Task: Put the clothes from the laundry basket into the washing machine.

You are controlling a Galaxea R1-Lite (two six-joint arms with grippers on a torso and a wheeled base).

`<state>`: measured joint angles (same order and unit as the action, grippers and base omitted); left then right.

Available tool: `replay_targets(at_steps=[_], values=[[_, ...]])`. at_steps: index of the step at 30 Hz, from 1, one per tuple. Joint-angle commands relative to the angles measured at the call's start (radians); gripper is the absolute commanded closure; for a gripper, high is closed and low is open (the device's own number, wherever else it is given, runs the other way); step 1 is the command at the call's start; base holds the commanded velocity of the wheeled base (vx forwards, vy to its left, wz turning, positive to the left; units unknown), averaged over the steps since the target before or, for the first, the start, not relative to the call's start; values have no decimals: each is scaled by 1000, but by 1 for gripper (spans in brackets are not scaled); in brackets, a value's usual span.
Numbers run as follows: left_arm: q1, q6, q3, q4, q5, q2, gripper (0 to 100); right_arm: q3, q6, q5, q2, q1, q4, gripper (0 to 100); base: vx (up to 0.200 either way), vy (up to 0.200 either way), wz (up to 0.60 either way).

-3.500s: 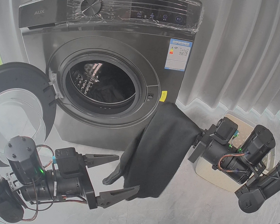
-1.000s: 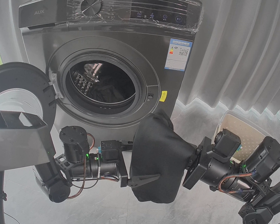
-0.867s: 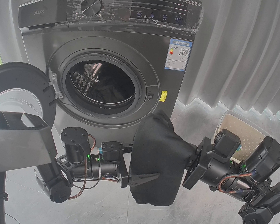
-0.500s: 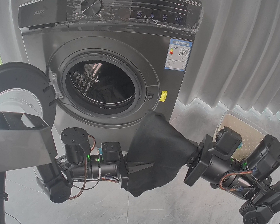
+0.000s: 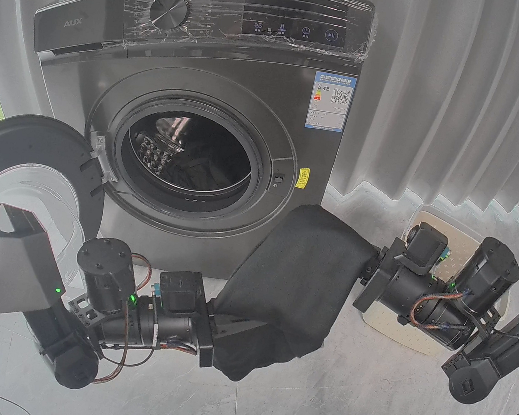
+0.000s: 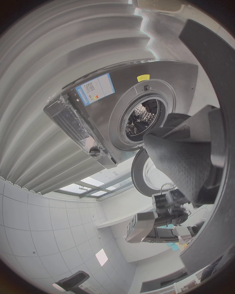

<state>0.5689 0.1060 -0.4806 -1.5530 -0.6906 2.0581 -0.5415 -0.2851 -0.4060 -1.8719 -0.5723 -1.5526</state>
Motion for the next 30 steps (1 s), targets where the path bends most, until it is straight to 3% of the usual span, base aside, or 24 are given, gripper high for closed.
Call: replay_targets(at_steps=[1,30], values=[[20,6,80,-2,-1,-85,100,0,0,-1,-49,17,-1,100,0,0,0],[28,-6,85,-2,3,-170,100,103,49,-7,-113,-1,-1,100,0,0,0]])
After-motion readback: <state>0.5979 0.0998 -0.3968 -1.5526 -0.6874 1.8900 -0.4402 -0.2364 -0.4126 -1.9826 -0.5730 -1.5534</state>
